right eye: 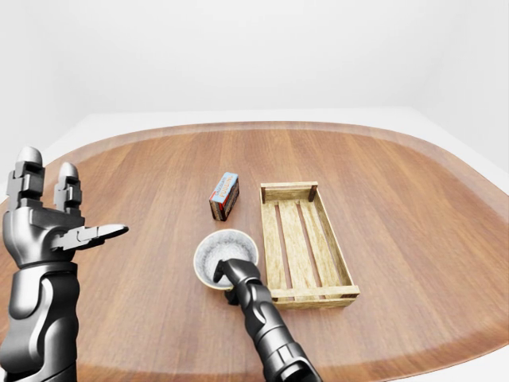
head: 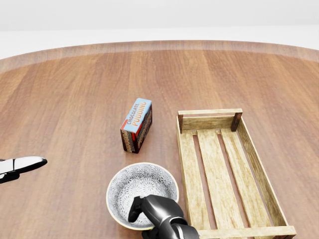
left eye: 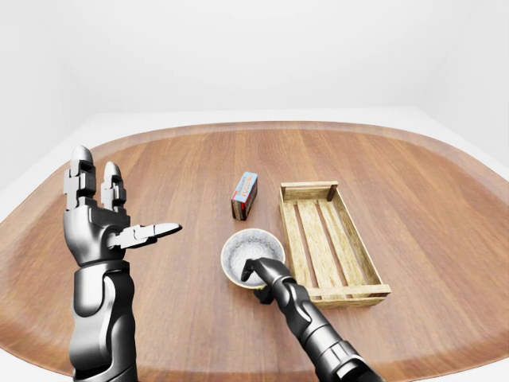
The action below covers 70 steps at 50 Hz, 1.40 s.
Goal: Pick up the bowl on the left and put it in the tray.
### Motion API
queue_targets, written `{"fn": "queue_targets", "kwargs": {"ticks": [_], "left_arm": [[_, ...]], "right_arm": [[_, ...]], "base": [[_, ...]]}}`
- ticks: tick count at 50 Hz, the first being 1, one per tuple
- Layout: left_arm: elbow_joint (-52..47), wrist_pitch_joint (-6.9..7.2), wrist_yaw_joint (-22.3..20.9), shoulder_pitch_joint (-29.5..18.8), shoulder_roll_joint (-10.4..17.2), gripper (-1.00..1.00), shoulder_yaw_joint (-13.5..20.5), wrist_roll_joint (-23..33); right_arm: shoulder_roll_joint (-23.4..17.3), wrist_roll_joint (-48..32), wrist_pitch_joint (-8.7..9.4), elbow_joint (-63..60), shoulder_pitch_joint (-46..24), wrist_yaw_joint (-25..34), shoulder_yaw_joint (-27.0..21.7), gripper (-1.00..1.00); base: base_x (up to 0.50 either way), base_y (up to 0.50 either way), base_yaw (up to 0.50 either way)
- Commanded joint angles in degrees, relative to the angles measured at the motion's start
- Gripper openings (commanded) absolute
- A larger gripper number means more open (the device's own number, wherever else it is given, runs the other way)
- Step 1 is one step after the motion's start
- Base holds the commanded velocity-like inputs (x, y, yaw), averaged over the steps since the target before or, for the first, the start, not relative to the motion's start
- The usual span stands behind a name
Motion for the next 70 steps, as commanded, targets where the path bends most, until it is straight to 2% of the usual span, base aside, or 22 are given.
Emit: {"fn": "queue_targets", "kwargs": {"ticks": [1, 13, 27, 35, 43, 58, 70], "left_arm": [[0.01, 0.00, -0.04, 0.02, 0.02, 1.00, 0.08, -0.01], [0.10, 0.00, 0.05, 0.02, -0.18, 1.00, -0.38, 0.36], [-0.26, 0.00, -0.10, 0.22, -0.36, 1.00, -0.47, 0.44], [-0.22, 0.00, -0.22, 0.32, -0.40, 1.00, -0.54, 0.52], [-0.37, 0.00, -0.08, 0.05, -0.13, 1.00, -0.08, 0.07], [-0.50, 0.00, 0.03, 0.27, -0.36, 1.00, -0.37, 0.36], [-0.88, 0.00, 0.22, 0.07, -0.12, 1.00, 0.03, -0.02]], "right_arm": [[1.09, 1.67, 0.00, 3.05, 2.31, 1.66, 1.41, -1.00], [0.96, 0.92, 0.00, 1.59, 3.03, 2.80, 1.84, -1.00], [1.04, -7.02, 0.00, -18.51, 1.62, 16.90, 3.67, -1.00], [1.68, -11.71, 0.00, -24.39, -0.25, 22.70, 3.48, -1.00], [1.12, -13.61, 0.00, -29.35, -1.53, 26.79, 1.69, -1.00], [-3.71, -12.48, 0.00, -44.20, -3.94, 34.47, -4.56, -1.00], [-8.53, -7.82, 0.00, -50.45, -1.01, 34.16, -9.23, -1.00]], "base": [[0.00, 0.00, 0.00], [0.00, 0.00, 0.00], [0.00, 0.00, 0.00], [0.00, 0.00, 0.00], [0.00, 0.00, 0.00], [0.00, 0.00, 0.00], [0.00, 0.00, 0.00]]}}
